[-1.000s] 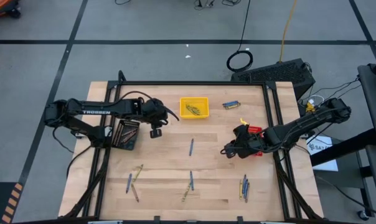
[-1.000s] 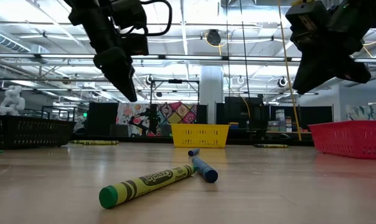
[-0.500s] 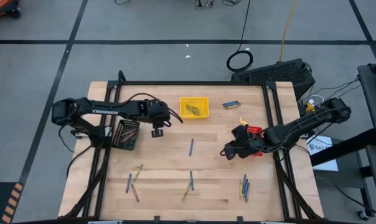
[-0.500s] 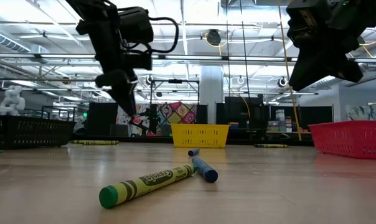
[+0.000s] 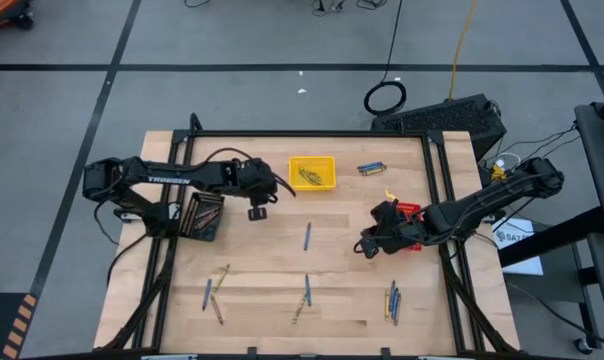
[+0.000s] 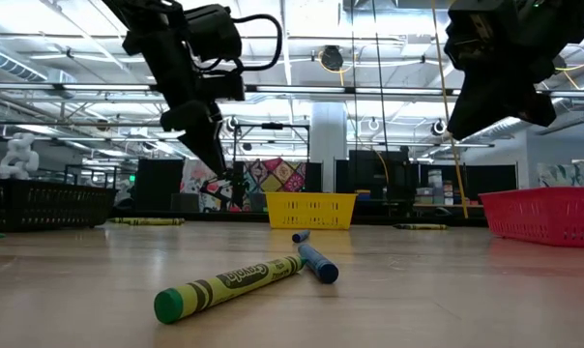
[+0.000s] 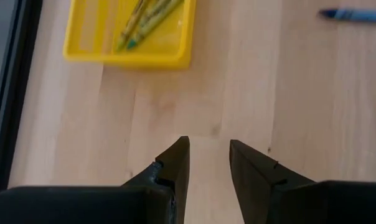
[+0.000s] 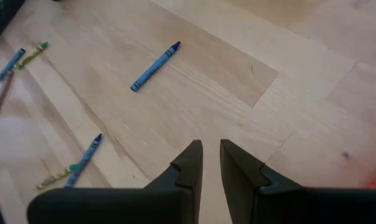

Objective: Sort crayons

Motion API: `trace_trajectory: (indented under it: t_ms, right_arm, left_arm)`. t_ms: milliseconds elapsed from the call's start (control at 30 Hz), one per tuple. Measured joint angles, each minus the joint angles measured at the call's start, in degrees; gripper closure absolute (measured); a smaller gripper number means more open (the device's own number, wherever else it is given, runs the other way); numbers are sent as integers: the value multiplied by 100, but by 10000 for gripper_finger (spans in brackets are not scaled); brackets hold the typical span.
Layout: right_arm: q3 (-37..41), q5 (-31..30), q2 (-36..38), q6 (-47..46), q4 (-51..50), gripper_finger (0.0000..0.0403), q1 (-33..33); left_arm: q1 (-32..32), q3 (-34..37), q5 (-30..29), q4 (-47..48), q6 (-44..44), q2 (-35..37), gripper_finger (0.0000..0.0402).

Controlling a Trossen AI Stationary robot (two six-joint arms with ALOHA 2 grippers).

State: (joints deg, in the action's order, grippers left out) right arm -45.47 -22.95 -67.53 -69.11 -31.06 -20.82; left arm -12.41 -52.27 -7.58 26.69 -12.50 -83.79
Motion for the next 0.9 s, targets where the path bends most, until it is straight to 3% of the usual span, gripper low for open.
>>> trace_trajectory:
  t_ms: [167,367,900]
  right_arm:
    - [0,46,0,79,-1,362,20]
    - [0,372,0,132,-61,362,20]
    - [0,371,0,564,-91,362,20]
  left_arm:
    - [-12,-2,92,-368,-31,-33,290]
    - [-435,-2,-483,119,-36,-33,290]
    - [-1913,-2,-8,1228,216,-249,290]
